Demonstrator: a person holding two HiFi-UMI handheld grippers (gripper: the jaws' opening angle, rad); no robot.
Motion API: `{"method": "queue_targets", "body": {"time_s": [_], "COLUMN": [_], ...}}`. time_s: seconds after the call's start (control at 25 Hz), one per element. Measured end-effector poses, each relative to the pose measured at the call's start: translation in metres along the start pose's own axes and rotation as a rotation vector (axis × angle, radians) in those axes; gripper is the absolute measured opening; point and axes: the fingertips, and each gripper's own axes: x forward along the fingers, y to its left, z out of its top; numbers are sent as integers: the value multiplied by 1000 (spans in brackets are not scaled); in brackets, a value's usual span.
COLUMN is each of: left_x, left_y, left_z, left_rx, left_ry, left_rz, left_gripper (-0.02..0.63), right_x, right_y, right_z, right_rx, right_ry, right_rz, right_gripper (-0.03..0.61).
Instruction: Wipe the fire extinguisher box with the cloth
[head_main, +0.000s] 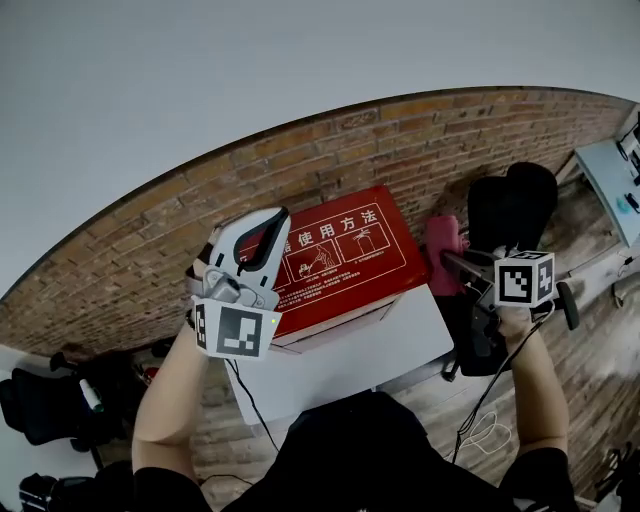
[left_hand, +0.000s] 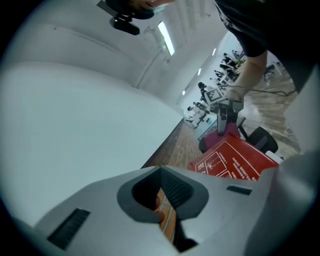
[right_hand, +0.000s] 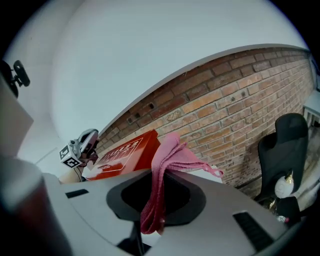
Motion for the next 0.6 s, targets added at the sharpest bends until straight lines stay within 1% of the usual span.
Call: {"method": "queue_targets", "body": {"time_s": [0.16,0.28,0.48,0.6], "left_x": [33,53,72,78], "left_y": [-34,-61,-99,-114], "left_z": [14,18,18,16], "left_rx": [114,159,267,323], "left_ry": [-62,-97,-132,-121], "left_rz": [-156,-277,-404,-458], "left_gripper": [29,29,29,29], "right_x": [-18,-30,-48,-58], "right_y": [11,21,36,42], "right_z": [-16,-29,-56,-68], "right_rx": [12,22,54,70], "right_ry": [-10,-24,-50,-64], "right_rz": [-57,-96,-142,-155], "right_gripper": [61,61,61,61]}}
